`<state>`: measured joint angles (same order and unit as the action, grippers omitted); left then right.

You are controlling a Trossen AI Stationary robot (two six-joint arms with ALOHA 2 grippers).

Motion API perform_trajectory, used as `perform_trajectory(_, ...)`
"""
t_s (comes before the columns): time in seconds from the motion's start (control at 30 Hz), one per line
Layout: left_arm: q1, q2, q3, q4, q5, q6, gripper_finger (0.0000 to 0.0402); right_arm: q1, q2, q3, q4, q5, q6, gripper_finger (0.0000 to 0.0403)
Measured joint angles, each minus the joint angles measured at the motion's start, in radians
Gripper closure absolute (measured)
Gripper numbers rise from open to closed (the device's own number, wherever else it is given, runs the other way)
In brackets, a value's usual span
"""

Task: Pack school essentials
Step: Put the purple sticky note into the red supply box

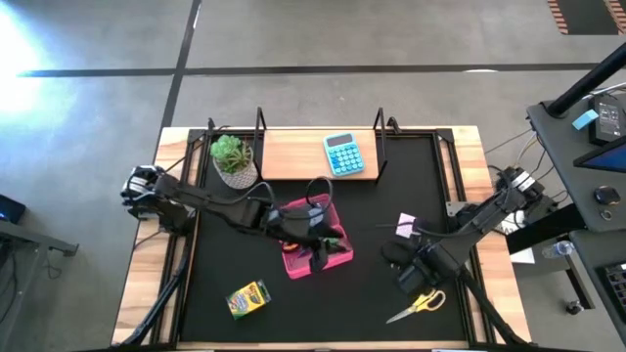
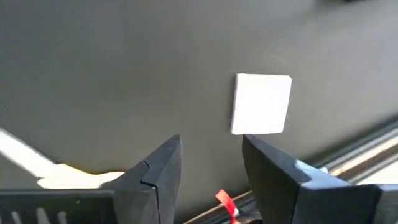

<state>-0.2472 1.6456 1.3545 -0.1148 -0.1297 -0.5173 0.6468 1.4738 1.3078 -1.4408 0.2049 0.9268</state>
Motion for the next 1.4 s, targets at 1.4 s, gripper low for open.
perform_trajectory(1.4,-0.022,-0.095,-0.022,0.011,-0.064,0.026,0.0237,-0.793,-0.423,-0.733,0.519,-0.337,-0.432,0.0124)
